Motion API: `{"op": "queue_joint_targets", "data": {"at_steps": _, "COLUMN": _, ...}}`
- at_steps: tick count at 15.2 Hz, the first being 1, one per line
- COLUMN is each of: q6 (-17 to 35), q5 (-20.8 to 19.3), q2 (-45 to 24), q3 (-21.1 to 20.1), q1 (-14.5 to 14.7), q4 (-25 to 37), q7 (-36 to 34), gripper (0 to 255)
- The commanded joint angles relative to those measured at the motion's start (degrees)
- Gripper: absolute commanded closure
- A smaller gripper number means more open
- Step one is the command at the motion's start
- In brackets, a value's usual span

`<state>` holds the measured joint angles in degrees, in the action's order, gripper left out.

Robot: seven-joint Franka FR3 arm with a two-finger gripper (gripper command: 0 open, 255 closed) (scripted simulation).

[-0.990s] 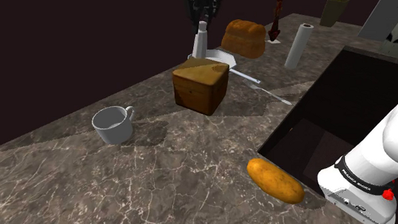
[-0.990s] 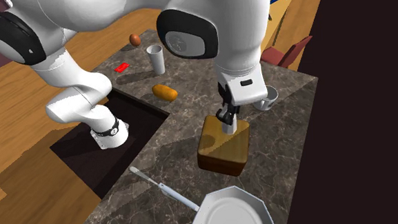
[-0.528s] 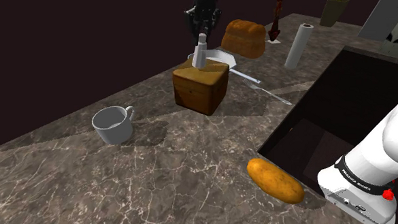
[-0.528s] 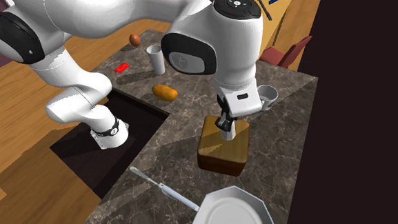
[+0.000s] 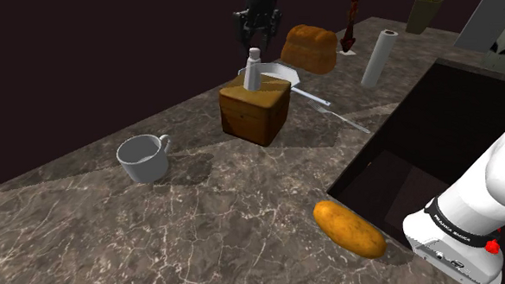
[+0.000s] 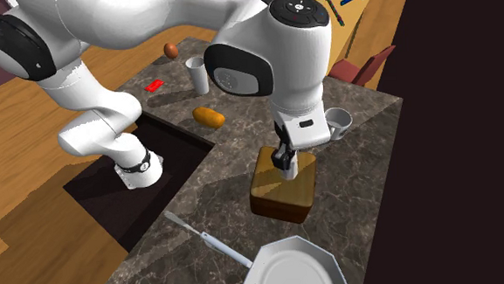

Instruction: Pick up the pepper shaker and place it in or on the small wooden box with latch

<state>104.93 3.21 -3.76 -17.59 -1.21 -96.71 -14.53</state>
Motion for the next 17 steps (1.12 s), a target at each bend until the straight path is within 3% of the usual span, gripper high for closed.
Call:
{"op": "queue_joint_targets", "data": {"at_steps": 1, "q6": 0.0, "q5": 0.0, "q2": 0.0, "q3": 0.0, "q1": 0.0, "q4": 0.0, "q7": 0.0, "gripper": 0}}
{"op": "queue_joint_targets", "data": {"at_steps": 5, "q6": 0.0, "q5": 0.0, "q2": 0.0, "q3": 0.0, "q1": 0.0, "q4": 0.0, "q7": 0.0, "gripper": 0}}
{"op": "queue_joint_targets", "data": {"at_steps": 9, "q6": -7.3, "q5": -0.1, "q2": -0.1, "q3": 0.1, "q1": -0.2, "q4": 7.5, "q7": -0.1, "gripper": 0}}
{"op": "queue_joint_targets", "data": {"at_steps": 17, "q6": -7.3, "q5": -0.1, "q2": -0.1, "q3": 0.1, "q1": -0.2, "q4": 7.5, "q7": -0.1, "gripper": 0}}
